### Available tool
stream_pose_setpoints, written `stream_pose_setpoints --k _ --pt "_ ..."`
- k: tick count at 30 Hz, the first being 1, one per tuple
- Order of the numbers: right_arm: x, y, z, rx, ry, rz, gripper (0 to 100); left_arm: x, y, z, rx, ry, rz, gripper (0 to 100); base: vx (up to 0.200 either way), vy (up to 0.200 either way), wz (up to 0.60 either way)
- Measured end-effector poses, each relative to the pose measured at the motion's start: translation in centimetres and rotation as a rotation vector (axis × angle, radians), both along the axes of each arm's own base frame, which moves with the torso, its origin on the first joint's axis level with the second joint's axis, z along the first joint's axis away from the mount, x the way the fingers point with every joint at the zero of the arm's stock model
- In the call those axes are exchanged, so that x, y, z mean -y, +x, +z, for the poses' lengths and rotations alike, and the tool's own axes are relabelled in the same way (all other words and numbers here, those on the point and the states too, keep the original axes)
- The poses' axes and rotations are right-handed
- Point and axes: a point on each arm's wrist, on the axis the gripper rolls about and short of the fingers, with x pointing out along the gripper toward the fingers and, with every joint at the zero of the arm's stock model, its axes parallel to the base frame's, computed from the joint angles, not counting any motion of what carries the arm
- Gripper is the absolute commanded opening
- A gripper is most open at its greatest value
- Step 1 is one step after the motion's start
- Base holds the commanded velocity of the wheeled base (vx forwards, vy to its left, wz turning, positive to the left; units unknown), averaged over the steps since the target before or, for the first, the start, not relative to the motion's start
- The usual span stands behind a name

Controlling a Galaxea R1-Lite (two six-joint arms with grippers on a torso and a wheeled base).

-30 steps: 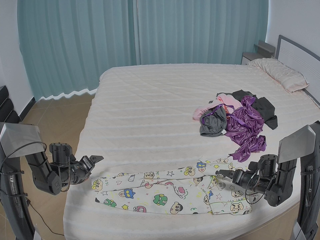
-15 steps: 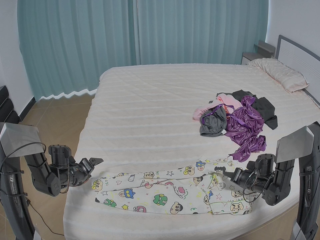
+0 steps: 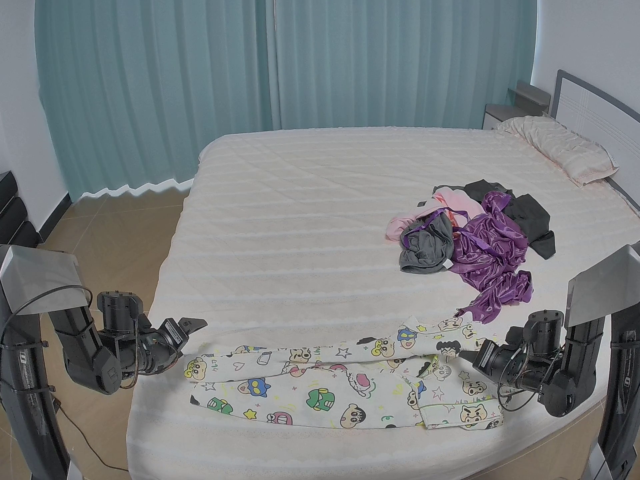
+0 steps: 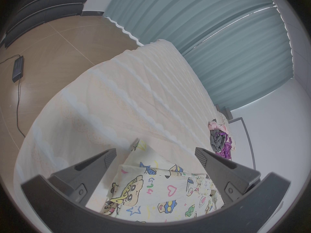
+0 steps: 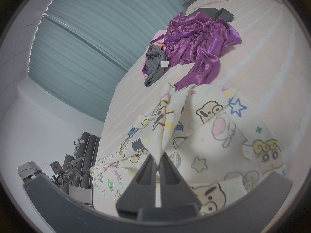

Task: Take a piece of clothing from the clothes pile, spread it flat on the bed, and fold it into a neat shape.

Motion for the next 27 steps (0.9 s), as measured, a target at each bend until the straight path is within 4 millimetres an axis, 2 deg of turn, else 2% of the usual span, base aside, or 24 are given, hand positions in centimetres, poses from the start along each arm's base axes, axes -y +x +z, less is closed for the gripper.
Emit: stream_pose_setpoints --k 10,16,17,27 --pt "0.4 -2.1 1.0 -0.025 -0.011 -0.001 0 0.1 -0.2 -0.1 -0.001 0.008 -0.007 100 0.000 0.000 0.00" --pt "0.5 -3.2 1.1 -0.053 -0.020 0.009 0 0.3 -0.2 0.2 0.070 0.011 -0.011 100 0.000 0.000 0.00" --pt "0.5 -3.3 1.1 -0.056 -0.022 0.010 100 0.3 -0.3 0.2 0.075 0.011 -0.011 100 0.000 0.000 0.00" --pt "0.6 -3.7 0.7 -0.081 -0.037 0.011 100 0.5 -0.7 -0.5 0.070 0.012 -0.017 100 0.000 0.000 0.00"
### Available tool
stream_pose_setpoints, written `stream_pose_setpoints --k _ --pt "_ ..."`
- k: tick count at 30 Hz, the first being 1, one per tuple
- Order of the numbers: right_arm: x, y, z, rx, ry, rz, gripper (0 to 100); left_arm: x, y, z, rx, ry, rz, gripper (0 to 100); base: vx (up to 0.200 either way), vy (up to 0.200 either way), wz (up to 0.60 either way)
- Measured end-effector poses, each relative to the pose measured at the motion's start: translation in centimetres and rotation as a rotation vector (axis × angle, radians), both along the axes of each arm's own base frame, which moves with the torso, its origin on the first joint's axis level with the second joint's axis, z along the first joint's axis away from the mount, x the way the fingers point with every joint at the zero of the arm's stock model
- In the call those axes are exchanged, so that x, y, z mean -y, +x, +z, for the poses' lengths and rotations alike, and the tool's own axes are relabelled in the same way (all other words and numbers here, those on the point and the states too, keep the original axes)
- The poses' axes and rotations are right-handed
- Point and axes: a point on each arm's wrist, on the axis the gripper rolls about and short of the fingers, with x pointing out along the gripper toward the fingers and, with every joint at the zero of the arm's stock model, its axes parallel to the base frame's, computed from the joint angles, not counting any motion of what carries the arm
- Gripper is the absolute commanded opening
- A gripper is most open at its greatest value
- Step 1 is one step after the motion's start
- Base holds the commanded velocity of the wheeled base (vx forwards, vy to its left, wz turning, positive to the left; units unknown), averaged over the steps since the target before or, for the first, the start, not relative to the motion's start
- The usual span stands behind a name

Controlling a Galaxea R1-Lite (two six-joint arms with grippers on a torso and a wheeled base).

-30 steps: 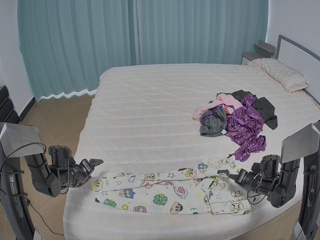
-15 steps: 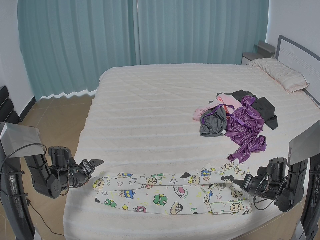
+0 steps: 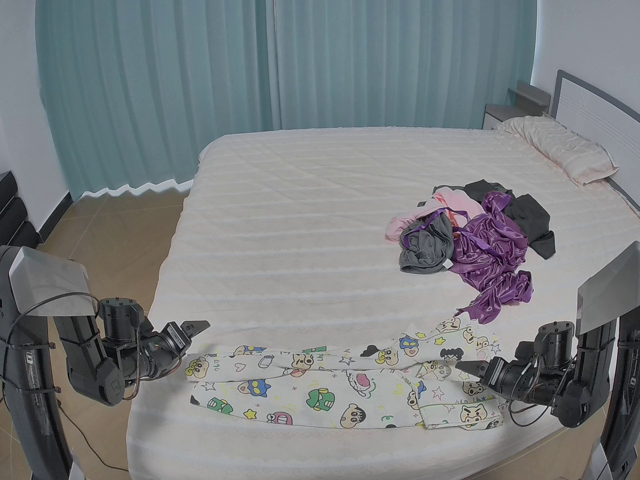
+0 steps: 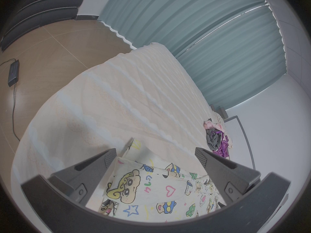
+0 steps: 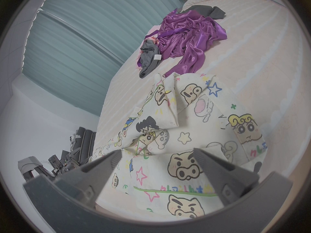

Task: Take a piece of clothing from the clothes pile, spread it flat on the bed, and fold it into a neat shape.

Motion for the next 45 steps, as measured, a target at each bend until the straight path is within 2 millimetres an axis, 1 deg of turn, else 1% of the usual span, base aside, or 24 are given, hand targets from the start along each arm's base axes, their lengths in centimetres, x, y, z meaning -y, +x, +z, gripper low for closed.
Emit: stream_pose_setpoints --k 7,10,13,14,17,20,28,32,38,42,45 --pt "-0.1 0.7 0.1 0.002 0.046 -0.055 100 0.0 0.0 -0.1 -0.005 -0.002 0.002 100 0.000 0.000 0.00" --pt "-0.2 1.6 0.2 0.019 0.082 -0.097 100 0.0 -0.1 -0.1 -0.005 -0.002 0.001 100 0.000 0.000 0.00" --pt "-0.3 2.8 -0.2 0.044 0.079 -0.133 100 0.0 0.0 -0.1 -0.005 -0.002 0.001 100 0.000 0.000 0.00" --pt "-0.4 3.3 -0.4 0.051 0.077 -0.145 0 0.0 0.0 -0.1 -0.005 -0.002 0.001 100 0.000 0.000 0.00" --pt "-0.6 4.0 -1.0 0.056 0.075 -0.161 0 0.0 0.0 -0.1 -0.005 -0.002 0.000 100 0.000 0.000 0.00" --pt "-0.7 4.3 -1.4 0.049 0.079 -0.167 0 0.0 0.0 -0.1 -0.004 -0.003 0.000 100 0.000 0.000 0.00" --pt "-0.6 4.0 -1.3 0.032 0.098 -0.192 0 0.0 -0.1 -0.1 -0.005 -0.003 0.002 100 0.000 0.000 0.00" --pt "-0.5 3.4 -0.7 0.035 0.098 -0.195 0 0.0 -0.1 -0.1 -0.006 -0.002 0.001 100 0.000 0.000 0.00" --pt "-0.3 2.8 1.0 0.073 0.104 -0.197 0 0.0 -0.1 -0.1 -0.007 0.000 0.000 100 0.000 0.000 0.00" --pt "-0.3 3.0 2.2 0.122 0.114 -0.194 0 0.0 -0.4 -0.2 -0.013 0.003 -0.006 100 0.000 0.000 0.00" --pt "-0.3 3.7 2.7 0.150 0.120 -0.196 0 0.0 -0.7 -0.2 -0.011 0.028 -0.028 100 0.000 0.000 0.00"
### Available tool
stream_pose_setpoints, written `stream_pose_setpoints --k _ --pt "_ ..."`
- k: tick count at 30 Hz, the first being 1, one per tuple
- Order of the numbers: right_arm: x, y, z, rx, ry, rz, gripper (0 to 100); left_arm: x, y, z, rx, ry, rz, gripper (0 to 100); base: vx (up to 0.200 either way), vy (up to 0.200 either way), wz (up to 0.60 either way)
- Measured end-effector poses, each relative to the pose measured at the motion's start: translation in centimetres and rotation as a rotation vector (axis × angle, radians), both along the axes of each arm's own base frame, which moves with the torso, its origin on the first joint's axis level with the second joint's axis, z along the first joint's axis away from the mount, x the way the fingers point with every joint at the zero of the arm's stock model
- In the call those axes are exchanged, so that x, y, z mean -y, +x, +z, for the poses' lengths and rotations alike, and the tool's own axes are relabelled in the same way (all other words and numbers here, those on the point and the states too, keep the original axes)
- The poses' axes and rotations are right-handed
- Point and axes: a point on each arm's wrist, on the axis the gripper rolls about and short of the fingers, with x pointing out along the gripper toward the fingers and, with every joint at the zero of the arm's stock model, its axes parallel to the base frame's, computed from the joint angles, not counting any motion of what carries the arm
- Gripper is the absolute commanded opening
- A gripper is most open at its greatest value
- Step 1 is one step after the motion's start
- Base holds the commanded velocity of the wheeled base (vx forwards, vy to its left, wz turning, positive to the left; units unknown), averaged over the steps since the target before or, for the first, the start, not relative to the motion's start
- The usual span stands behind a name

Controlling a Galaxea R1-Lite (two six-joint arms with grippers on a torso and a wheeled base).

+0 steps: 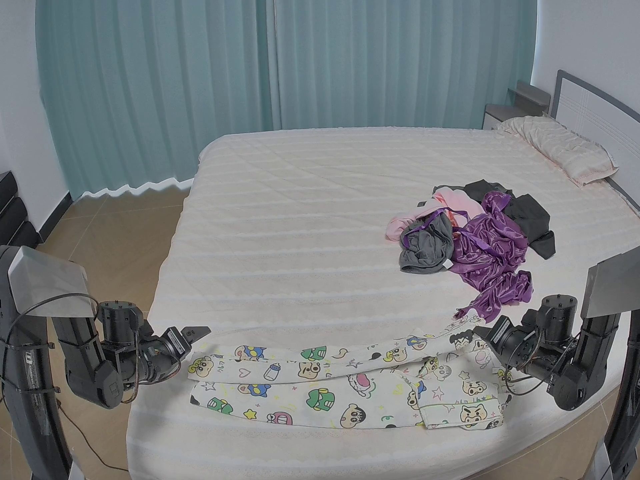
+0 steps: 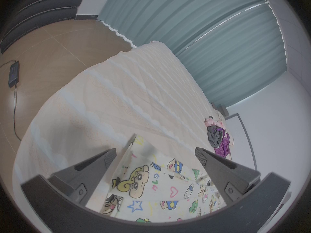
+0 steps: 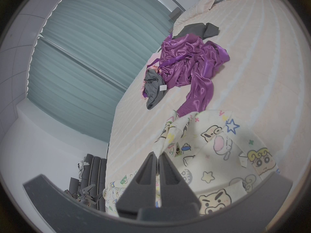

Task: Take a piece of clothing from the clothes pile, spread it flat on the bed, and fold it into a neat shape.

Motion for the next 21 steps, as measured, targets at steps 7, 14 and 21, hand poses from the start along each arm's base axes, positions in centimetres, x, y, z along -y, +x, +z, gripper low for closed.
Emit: stream_pose_setpoints --k 7,14,21 --pt "0.0 1.0 0.7 0.026 0.004 -0.004 0 0.0 -0.9 0.0 -0.103 0.026 -0.031 100 0.000 0.000 0.00" --pt "0.0 1.1 1.1 0.039 0.007 -0.006 0 0.5 0.5 0.8 -0.176 0.054 -0.074 100 0.000 0.000 0.00" --pt "0.0 0.9 1.1 0.037 0.008 -0.006 0 0.8 2.4 2.2 -0.091 0.109 -0.130 100 0.000 0.000 0.00"
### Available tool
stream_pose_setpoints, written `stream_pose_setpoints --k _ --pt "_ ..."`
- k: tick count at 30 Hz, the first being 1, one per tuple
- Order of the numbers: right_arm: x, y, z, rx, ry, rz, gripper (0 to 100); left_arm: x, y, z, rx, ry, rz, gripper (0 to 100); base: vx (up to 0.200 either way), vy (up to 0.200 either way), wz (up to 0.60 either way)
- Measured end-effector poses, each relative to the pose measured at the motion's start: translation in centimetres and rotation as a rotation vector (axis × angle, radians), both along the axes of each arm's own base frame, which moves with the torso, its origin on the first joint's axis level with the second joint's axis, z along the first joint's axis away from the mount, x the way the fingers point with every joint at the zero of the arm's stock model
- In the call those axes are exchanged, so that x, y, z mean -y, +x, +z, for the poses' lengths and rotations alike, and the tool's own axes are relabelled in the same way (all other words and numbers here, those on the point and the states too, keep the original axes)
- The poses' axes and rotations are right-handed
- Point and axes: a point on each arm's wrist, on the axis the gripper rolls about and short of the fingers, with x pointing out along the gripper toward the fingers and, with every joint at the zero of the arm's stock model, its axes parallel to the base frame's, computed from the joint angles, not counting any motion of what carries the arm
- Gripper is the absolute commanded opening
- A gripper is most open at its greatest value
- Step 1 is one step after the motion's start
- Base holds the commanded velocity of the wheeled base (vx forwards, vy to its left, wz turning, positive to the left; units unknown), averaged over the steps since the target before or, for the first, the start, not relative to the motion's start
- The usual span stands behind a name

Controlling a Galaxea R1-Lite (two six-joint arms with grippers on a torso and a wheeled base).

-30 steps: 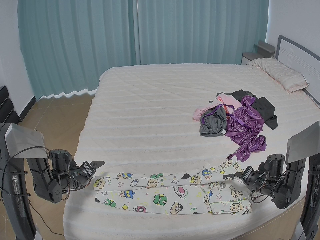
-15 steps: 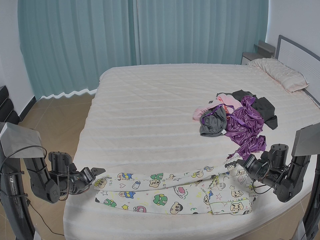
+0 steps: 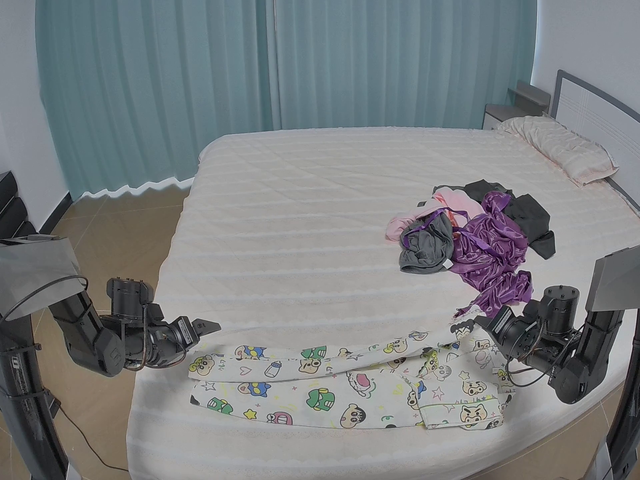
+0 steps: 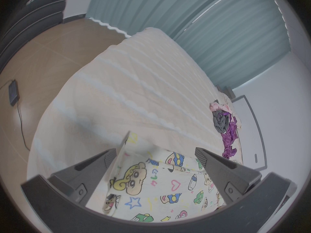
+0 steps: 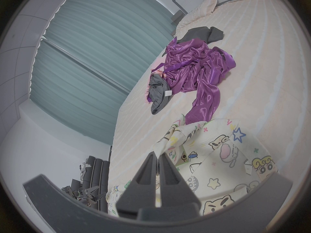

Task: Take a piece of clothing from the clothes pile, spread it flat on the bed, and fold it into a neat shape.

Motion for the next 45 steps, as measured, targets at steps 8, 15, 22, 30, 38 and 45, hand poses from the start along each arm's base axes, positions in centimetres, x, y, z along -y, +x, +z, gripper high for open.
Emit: stream_pose_setpoints --k 8,15,22,30,38,45 --pt "-0.1 0.0 0.0 -0.001 0.000 0.004 0 0.1 0.0 -0.8 -0.024 0.089 -0.101 100 0.000 0.000 0.00" --pt "-0.1 -0.1 -0.1 -0.004 -0.001 0.005 0 0.1 0.1 -1.1 -0.028 0.079 -0.130 100 0.000 0.000 0.00" --pt "0.0 -0.1 -0.1 -0.005 -0.001 0.002 0 0.2 0.2 -1.2 -0.031 0.082 -0.137 0 0.000 0.000 0.00" --pt "0.0 -0.1 -0.2 -0.007 -0.001 -0.001 0 0.0 0.0 -1.5 -0.035 0.102 -0.152 0 0.000 0.000 0.00" --pt "0.0 -0.2 -0.2 -0.013 -0.002 -0.001 0 -0.5 0.4 -0.7 -0.005 0.104 -0.132 0 0.000 0.000 0.00" --pt "0.1 -0.1 -0.2 -0.011 0.000 -0.003 0 -1.1 1.0 0.8 0.053 0.107 -0.104 0 0.000 0.000 0.00"
